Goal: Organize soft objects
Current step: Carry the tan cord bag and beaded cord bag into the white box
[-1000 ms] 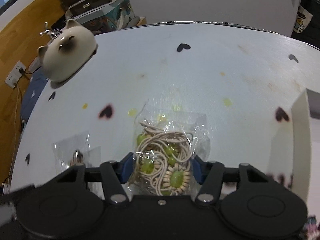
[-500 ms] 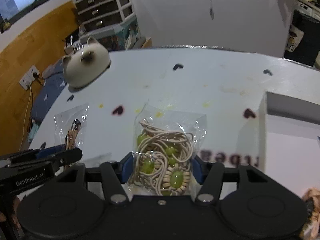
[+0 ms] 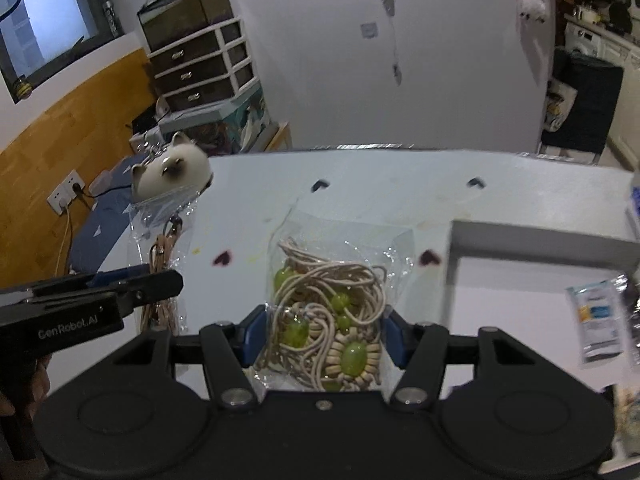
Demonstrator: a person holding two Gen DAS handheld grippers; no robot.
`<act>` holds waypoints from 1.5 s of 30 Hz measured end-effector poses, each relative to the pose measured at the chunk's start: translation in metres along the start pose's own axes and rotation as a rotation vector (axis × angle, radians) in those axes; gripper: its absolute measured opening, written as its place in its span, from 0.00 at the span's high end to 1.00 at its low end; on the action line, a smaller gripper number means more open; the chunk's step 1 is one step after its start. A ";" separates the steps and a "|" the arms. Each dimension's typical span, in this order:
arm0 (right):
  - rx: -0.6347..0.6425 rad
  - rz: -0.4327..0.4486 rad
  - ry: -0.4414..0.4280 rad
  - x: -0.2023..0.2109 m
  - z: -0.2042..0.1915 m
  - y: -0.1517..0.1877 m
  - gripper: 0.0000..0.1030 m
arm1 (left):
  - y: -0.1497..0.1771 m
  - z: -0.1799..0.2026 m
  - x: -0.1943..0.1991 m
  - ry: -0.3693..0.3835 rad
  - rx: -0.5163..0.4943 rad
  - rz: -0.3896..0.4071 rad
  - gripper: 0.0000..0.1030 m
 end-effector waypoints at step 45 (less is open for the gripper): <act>-0.105 -0.155 0.121 -0.096 0.220 0.004 0.42 | 0.014 0.151 -0.274 0.169 -0.175 -0.366 0.67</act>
Point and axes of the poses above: each gripper's, at about its wrist camera, not at the fingertips, and x roughly against the way its jaws point, z to its right, y to its underside, the point moved 3 cm from there along -x, roughly the way its jaws point, and after that the axes turned 15 degrees about y, right-handed, at the moved point
